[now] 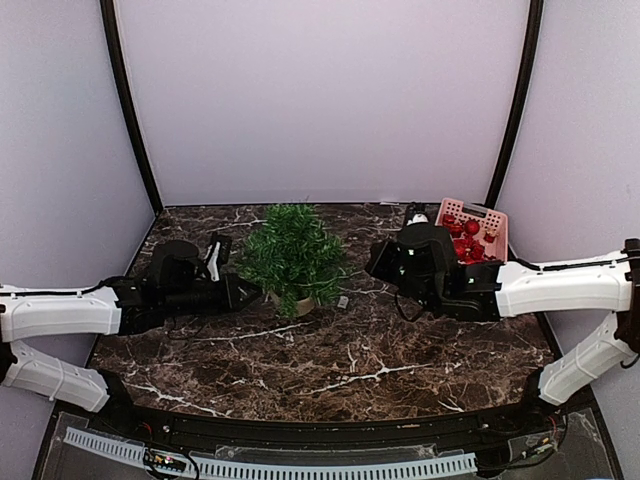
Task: Decorate the small christmas tree
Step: Wrap the light string in the gap of the branches.
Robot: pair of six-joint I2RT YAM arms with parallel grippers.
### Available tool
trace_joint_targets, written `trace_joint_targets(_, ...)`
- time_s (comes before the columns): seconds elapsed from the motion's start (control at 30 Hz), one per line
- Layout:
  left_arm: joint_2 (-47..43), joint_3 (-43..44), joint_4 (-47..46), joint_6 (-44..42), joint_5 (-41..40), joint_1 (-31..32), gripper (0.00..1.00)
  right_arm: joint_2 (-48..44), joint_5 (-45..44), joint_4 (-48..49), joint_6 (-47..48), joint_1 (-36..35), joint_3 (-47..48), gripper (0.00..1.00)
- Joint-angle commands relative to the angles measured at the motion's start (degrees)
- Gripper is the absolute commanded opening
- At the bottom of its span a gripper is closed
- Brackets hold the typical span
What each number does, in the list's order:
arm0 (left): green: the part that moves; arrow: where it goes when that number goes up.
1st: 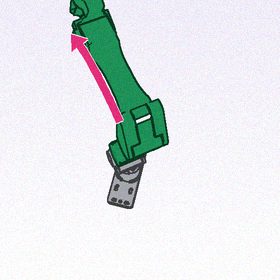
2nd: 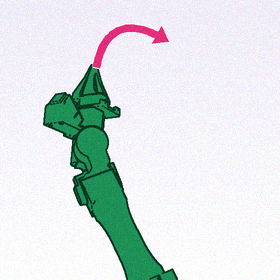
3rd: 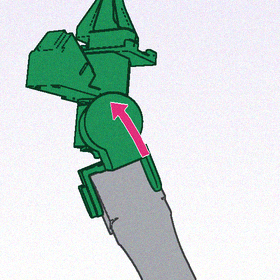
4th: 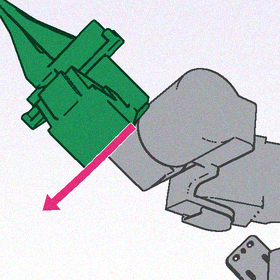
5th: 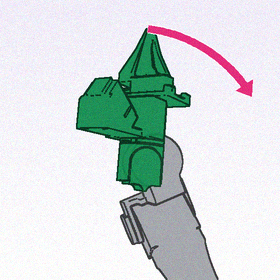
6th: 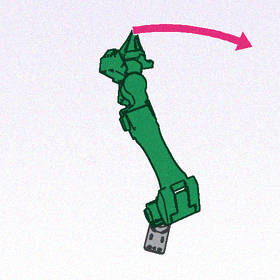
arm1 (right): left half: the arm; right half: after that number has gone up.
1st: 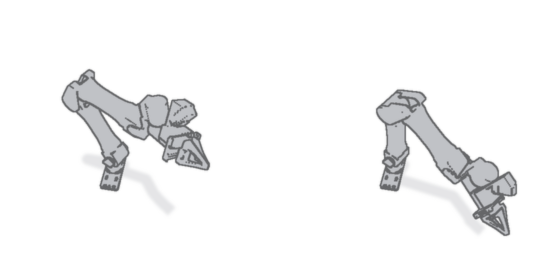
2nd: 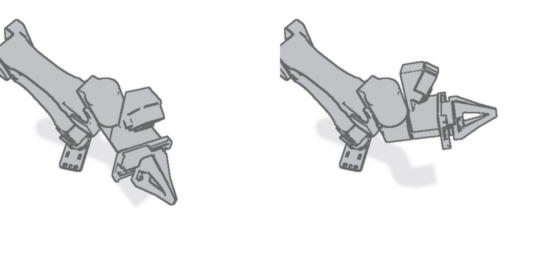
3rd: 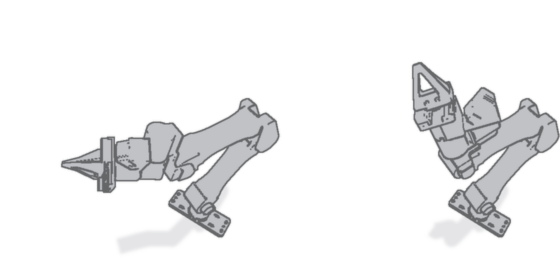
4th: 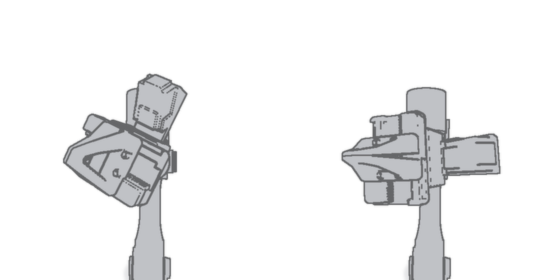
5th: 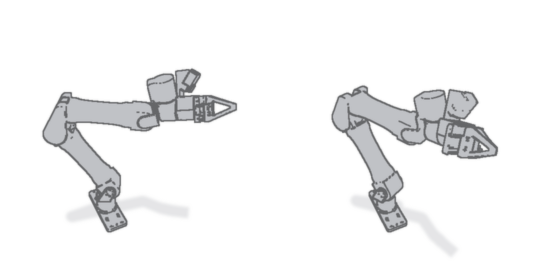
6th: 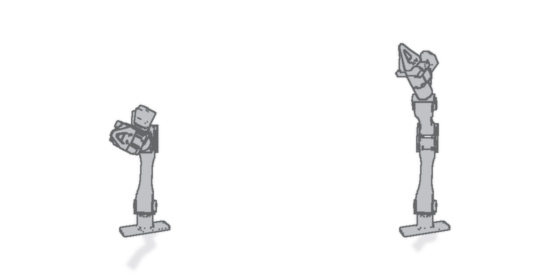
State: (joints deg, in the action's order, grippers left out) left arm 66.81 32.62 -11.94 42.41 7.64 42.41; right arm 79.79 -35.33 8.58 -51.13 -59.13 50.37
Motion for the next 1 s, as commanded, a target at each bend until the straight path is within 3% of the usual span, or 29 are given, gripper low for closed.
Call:
trace_joint_targets(0.0, -3.05, -0.11, 2.66, -4.41, 2.55, -3.77, 0.00, 0.93, -3.18, 0.62, -1.90, -3.36, 1.83, 0.00)
trace_joint_targets(0.33, -0.84, 1.87, 5.89, -15.42, 8.52, -10.52, 0.00, 7.65, -1.32, 1.24, -9.37, -9.34, 2.96, 0.00)
trace_joint_targets(0.53, -0.46, 2.87, 7.42, -18.00, 8.08, -11.27, 0.12, 8.80, -1.09, 0.98, -9.63, -9.60, 4.17, 0.00)
trace_joint_targets(0.63, -1.89, 2.47, 9.30, -18.01, 6.62, -11.33, 0.25, 7.88, -1.22, -0.08, -9.34, -9.57, 3.93, 0.01)
trace_joint_targets(0.8, -8.51, 0.04, 12.22, -17.37, 3.52, -11.29, 0.52, 3.72, -2.27, -0.49, -8.87, -9.51, 0.55, 0.35)
trace_joint_targets(0.9, -12.58, -1.07, 15.78, -16.51, 1.85, -11.26, 0.62, 0.18, -3.47, -1.78, -7.40, -9.46, -1.51, 0.59)
trace_joint_targets(0.97, -15.69, -1.93, 17.66, -15.89, 1.04, -11.26, 0.65, -2.65, -4.12, -2.84, -5.75, -9.39, -2.57, 0.69)
